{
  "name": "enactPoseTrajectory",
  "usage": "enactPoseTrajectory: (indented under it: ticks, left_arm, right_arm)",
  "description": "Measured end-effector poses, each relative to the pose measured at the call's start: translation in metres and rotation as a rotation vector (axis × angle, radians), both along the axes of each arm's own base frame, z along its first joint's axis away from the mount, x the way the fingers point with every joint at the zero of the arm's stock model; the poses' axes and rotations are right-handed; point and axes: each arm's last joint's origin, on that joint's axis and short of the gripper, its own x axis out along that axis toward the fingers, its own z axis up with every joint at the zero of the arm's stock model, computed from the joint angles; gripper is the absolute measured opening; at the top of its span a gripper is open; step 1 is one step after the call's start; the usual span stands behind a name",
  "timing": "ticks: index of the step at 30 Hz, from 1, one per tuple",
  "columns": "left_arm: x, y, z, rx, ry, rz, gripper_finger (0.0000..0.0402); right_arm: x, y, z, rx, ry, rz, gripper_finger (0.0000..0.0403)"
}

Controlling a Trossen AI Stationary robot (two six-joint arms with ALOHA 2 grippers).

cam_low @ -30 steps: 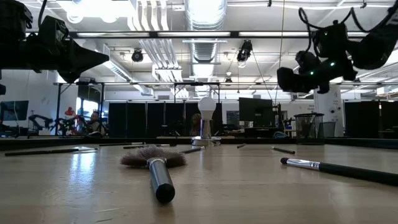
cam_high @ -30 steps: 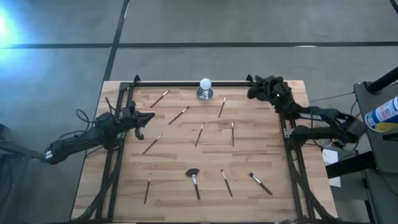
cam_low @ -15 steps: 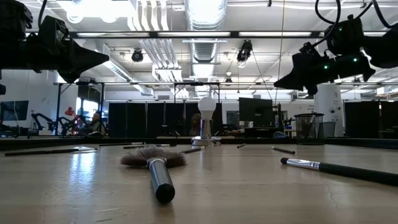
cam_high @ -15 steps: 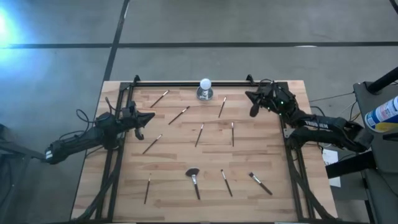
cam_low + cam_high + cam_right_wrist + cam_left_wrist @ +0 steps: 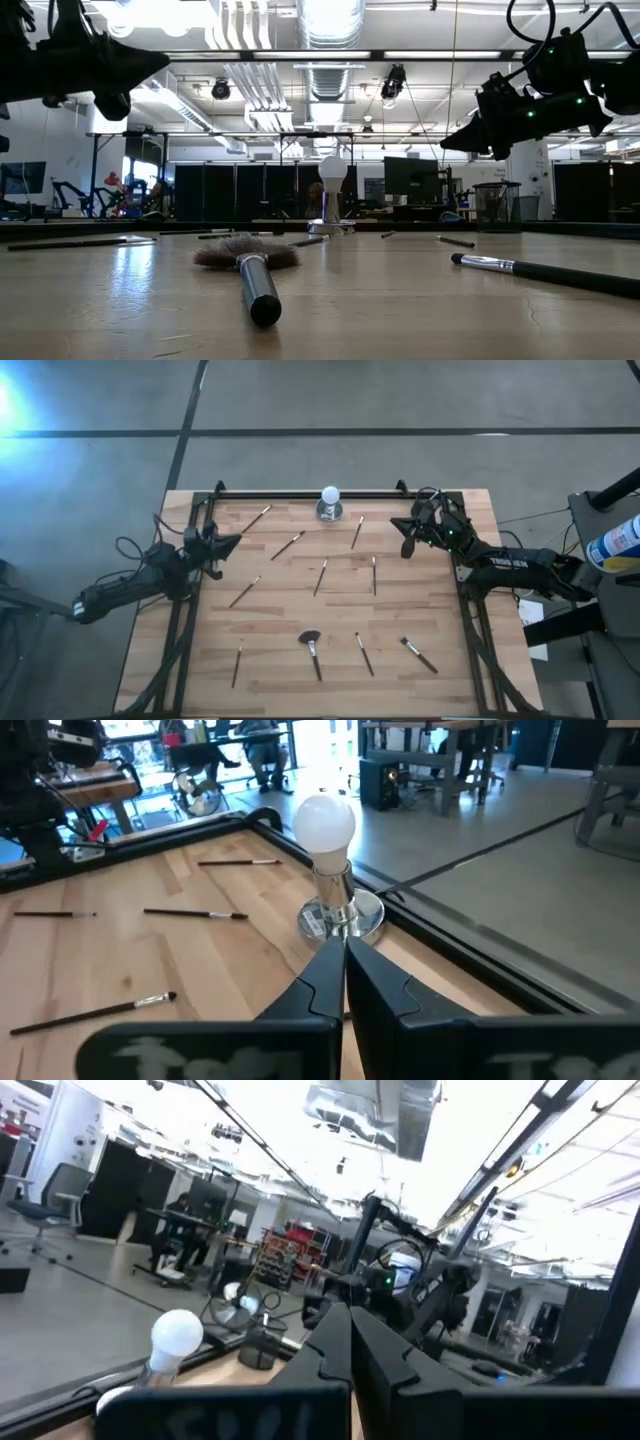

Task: Pick & Place Makeup Supplies
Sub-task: Put the makeup brush into the makeup holder

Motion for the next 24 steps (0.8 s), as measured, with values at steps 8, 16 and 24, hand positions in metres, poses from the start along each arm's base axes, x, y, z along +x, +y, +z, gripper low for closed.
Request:
enactPoseTrajectory:
  ticks: [8, 16, 24]
  left_arm:
    - [0.003, 0.003, -0.001, -0.083, 0.023, 0.040, 0.0000]
    - [0.023, 0.013, 0.005, -0.219, 0.172, 0.137, 0.0000]
    - [0.070, 0.029, 0.026, -0.290, 0.433, 0.158, 0.0000]
  right_arm:
    - [0.000, 0.000, 0.000, -0.012, 0.008, 0.001, 0.0011]
    - [0.000, 0.000, 0.000, -0.031, 0.018, 0.005, 0.0011]
    - [0.000, 0.000, -0.001, -0.053, 0.031, 0.008, 0.0011]
